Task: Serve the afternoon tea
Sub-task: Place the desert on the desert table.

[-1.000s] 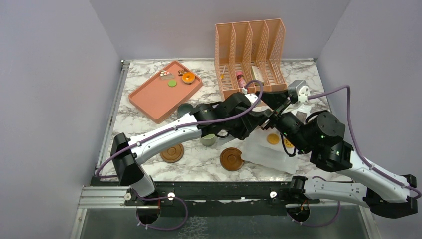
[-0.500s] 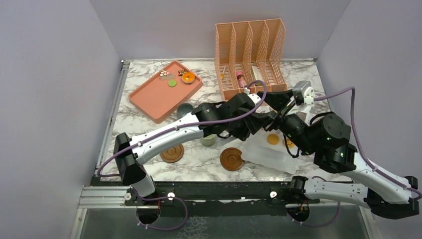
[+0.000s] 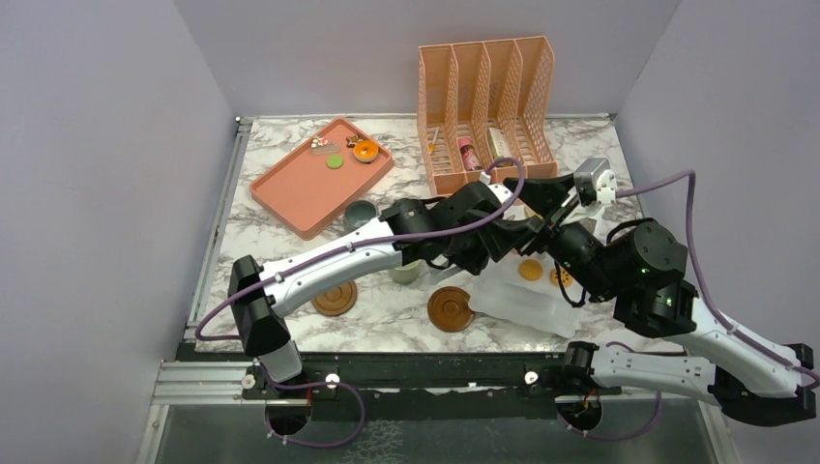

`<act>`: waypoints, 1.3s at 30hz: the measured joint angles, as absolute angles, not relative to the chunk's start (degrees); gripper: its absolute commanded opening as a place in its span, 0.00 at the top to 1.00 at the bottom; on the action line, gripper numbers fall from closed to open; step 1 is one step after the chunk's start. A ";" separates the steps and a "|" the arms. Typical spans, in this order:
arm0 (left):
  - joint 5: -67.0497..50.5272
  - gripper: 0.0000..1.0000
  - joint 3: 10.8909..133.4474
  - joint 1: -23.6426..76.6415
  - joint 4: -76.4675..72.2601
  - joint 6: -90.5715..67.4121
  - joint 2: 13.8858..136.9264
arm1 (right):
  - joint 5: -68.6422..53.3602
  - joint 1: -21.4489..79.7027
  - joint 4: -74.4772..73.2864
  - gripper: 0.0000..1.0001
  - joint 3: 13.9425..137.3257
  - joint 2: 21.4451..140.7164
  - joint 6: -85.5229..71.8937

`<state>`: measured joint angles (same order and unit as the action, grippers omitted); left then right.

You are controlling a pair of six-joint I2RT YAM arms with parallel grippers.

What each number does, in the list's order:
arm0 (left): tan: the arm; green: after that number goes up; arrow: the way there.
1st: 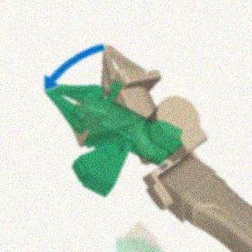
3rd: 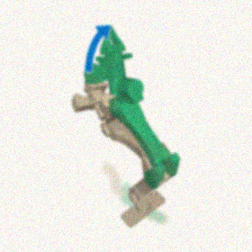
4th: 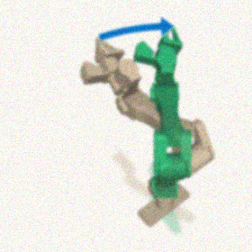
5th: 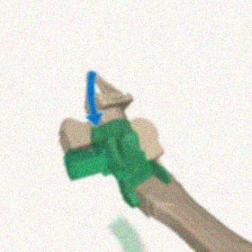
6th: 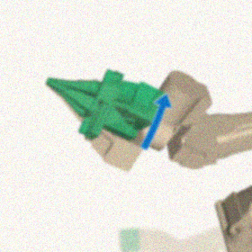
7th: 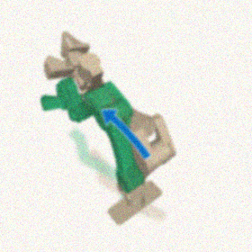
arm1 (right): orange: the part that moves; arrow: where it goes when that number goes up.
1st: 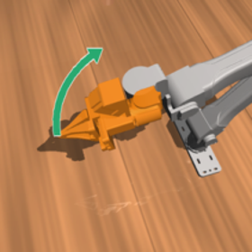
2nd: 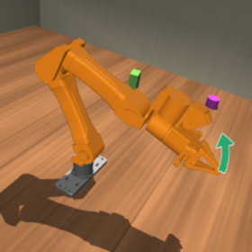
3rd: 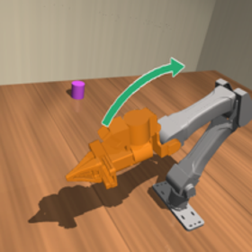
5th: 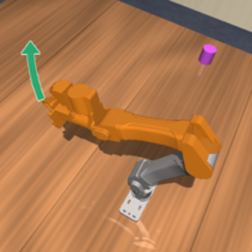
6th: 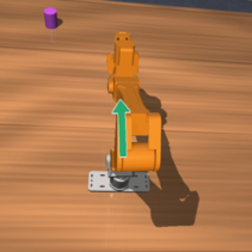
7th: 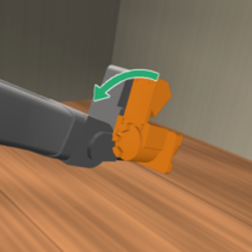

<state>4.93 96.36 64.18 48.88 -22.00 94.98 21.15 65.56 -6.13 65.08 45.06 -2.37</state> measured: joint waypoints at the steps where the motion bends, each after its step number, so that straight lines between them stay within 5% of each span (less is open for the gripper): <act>1: 4.99 0.51 96.62 64.23 48.97 -21.98 95.33 | 21.19 65.56 -6.11 0.05 65.08 44.99 -2.35; 17: 5.30 0.62 98.21 65.04 49.60 -21.87 98.19 | 21.80 65.56 -5.85 0.05 64.77 44.88 -1.80; 32: 6.66 0.61 101.51 65.30 54.08 -21.93 98.19 | 21.76 65.56 -4.54 0.05 64.71 44.69 -1.67; 39: 6.79 0.52 101.78 65.39 55.11 -21.98 98.19 | 21.65 65.56 -4.21 0.05 64.71 44.56 -1.67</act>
